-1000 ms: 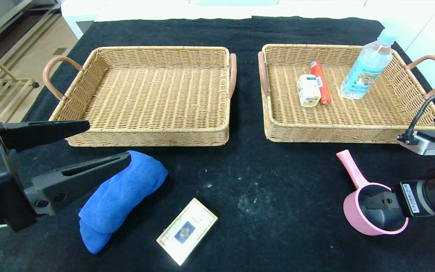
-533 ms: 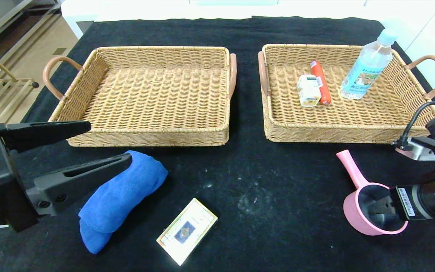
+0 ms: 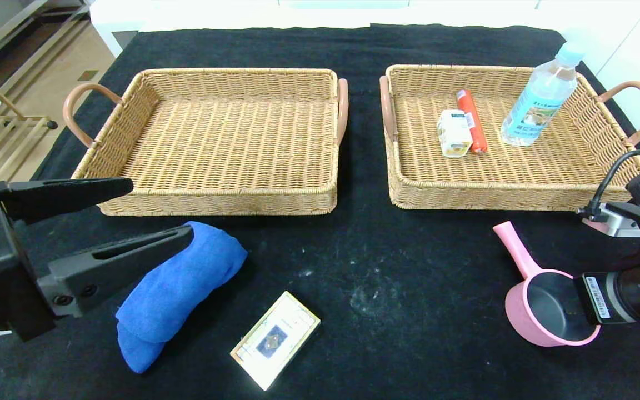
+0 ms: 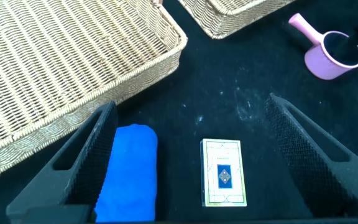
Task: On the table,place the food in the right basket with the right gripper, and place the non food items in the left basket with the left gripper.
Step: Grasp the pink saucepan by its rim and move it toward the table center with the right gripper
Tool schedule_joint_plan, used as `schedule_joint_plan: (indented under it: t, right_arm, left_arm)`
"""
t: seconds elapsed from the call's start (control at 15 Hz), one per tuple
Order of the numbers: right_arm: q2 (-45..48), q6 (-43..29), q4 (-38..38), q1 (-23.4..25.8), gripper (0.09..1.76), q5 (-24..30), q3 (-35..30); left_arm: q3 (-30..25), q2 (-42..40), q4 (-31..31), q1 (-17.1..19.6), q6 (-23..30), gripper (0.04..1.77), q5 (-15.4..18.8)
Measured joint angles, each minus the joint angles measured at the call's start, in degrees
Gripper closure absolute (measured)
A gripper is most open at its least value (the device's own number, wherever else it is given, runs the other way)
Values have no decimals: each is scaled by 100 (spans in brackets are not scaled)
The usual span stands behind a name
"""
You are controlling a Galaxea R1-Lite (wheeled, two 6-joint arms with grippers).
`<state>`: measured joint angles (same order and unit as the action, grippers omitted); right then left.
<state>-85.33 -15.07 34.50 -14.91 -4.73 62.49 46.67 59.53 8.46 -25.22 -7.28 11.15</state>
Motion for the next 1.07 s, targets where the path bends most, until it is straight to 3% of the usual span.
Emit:
schedule_joint_plan:
  t: [0.67,1.07]
  right_arm:
    - [26,-2,6,0,168,24,0]
    - [177,-11,12,30,168,452,38]
  left_arm:
    - [0,-16,0,0,0,9,-2]
    - [0,-21,0,0,0,9,-5]
